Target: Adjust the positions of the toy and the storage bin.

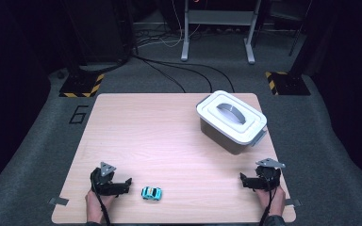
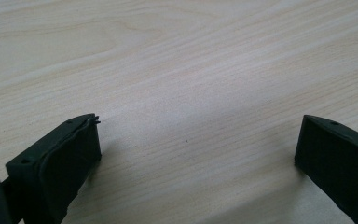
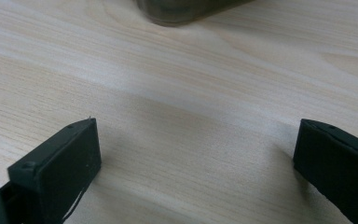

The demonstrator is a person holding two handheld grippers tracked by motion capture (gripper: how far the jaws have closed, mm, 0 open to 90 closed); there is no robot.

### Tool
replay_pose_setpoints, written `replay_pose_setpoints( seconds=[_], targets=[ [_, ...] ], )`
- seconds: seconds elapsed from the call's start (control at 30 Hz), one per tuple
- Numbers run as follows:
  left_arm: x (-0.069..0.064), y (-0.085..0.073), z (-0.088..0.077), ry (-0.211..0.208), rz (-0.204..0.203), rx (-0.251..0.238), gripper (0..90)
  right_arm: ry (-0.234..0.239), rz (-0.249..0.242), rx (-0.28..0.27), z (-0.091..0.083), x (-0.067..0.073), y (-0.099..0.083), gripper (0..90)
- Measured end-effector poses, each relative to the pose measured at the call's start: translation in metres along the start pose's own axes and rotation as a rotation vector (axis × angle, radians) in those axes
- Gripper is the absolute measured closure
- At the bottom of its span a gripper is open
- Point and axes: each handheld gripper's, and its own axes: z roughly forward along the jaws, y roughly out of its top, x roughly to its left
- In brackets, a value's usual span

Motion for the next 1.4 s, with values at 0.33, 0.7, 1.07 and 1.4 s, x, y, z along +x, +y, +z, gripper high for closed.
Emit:
replay_pose_setpoints(
  seconds=[0.33,0.7,1.07,1.4],
  targets=[
    [0.000,0.000,0.000,0.008,-0.007,0.001,0.0,-0.001,0.000,0.001,0.000,0.000,0.000,0.0],
    [-0.003,0.002,0.000,0.046,-0.037,0.015,0.0,-0.001,0.000,0.002,0.000,0.000,0.000,0.0],
    [-0.016,0.009,-0.014,0.054,-0.044,0.025,0.0,-0.001,0.000,0.001,0.000,0.000,0.000,0.0],
    [-0.036,0.022,-0.029,0.016,-0.034,-0.028,0.0,-0.002,0.000,0.001,0.000,0.000,0.000,0.0]
  ],
)
